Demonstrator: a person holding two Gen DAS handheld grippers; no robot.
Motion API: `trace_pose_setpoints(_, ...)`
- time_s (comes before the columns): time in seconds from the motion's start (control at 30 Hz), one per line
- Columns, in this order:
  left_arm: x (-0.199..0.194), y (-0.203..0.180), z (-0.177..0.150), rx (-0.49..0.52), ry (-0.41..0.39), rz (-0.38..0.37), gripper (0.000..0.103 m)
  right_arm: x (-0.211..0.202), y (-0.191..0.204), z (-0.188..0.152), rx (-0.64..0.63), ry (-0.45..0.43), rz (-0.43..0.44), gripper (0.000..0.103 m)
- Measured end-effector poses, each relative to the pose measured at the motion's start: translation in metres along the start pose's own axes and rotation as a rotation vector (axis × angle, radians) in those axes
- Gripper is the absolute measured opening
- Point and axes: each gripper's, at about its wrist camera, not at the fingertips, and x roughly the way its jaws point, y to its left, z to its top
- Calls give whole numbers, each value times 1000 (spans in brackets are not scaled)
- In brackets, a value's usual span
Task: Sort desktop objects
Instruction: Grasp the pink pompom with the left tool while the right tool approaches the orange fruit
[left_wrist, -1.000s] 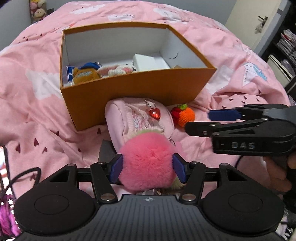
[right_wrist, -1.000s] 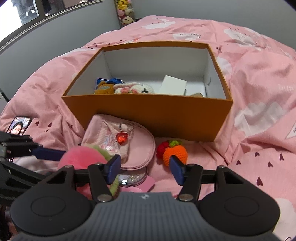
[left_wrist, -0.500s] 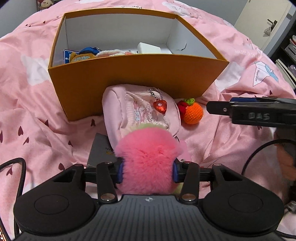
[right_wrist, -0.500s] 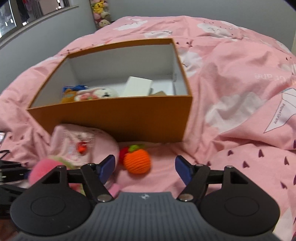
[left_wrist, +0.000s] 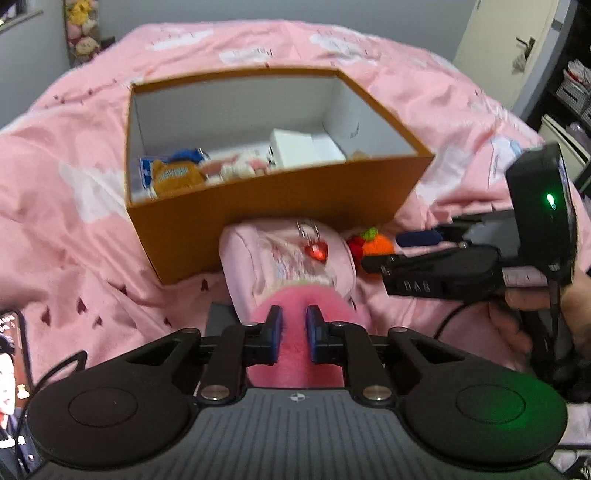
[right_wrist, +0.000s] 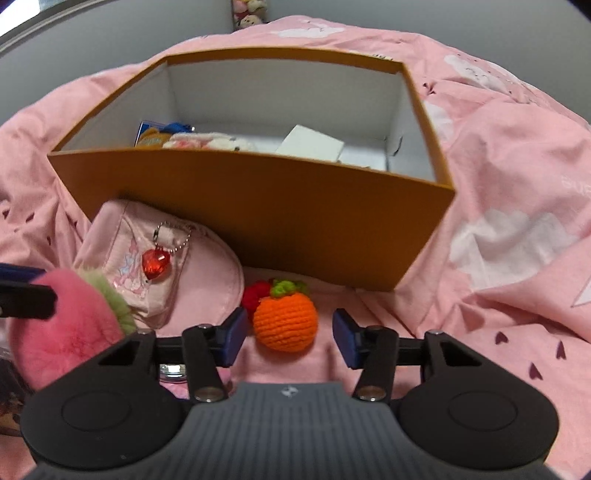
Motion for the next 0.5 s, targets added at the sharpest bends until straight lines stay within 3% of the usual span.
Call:
trace_pose_setpoints(0.23, 14, -5, -6, 1, 45, -4, 45, 19, -3, -1, 11, 30, 31, 49)
trace_pose_setpoints(0.5, 27, -9, -9, 5, 68, 2, 51, 23, 0, 0, 2, 21, 42, 45)
